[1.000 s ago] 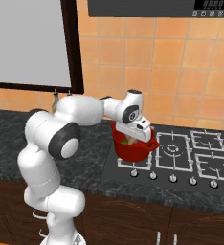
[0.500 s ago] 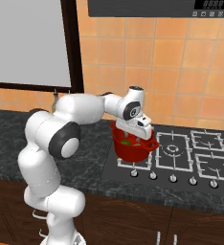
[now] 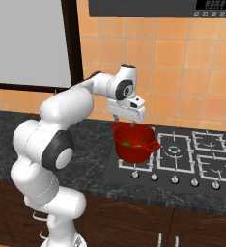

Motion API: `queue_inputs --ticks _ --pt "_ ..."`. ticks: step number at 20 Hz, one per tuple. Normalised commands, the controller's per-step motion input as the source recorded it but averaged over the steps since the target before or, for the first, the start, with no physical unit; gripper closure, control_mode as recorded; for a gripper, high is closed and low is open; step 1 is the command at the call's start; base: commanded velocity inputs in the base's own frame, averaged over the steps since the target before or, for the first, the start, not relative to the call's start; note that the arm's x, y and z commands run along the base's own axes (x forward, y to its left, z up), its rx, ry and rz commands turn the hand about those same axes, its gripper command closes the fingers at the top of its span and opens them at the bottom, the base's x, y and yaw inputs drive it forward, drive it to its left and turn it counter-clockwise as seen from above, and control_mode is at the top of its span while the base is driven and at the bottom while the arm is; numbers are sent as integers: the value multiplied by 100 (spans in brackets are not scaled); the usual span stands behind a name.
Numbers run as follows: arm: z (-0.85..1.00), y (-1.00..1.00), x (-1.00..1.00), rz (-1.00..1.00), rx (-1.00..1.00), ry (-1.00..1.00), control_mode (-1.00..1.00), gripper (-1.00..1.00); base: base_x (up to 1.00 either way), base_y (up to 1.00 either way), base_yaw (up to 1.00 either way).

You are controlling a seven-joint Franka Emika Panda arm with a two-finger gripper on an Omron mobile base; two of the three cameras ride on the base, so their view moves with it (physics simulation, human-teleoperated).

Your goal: Put the lime and sweet potato in the pot. Retrieve the spatula and lightly stir the vegetables in the pot.

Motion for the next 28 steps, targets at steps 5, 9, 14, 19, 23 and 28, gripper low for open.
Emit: queue_inputs --ticks 5,9,14,19,23,28 --pt "3 66 -26 23 -17 -1 -100 -100 0 0 0" --pt "0 4 -1 0 0 0 -100 -100 0 0 0" --pt "-3 82 0 23 0 7 -100 -100 0 0 0" --pt "-47 100 0 37 0 2 -100 -100 0 0 0" --pt "-73 100 0 41 0 1 -100 -100 0 0 0" --pt "-78 100 19 35 0 1 -100 -100 0 0 0"
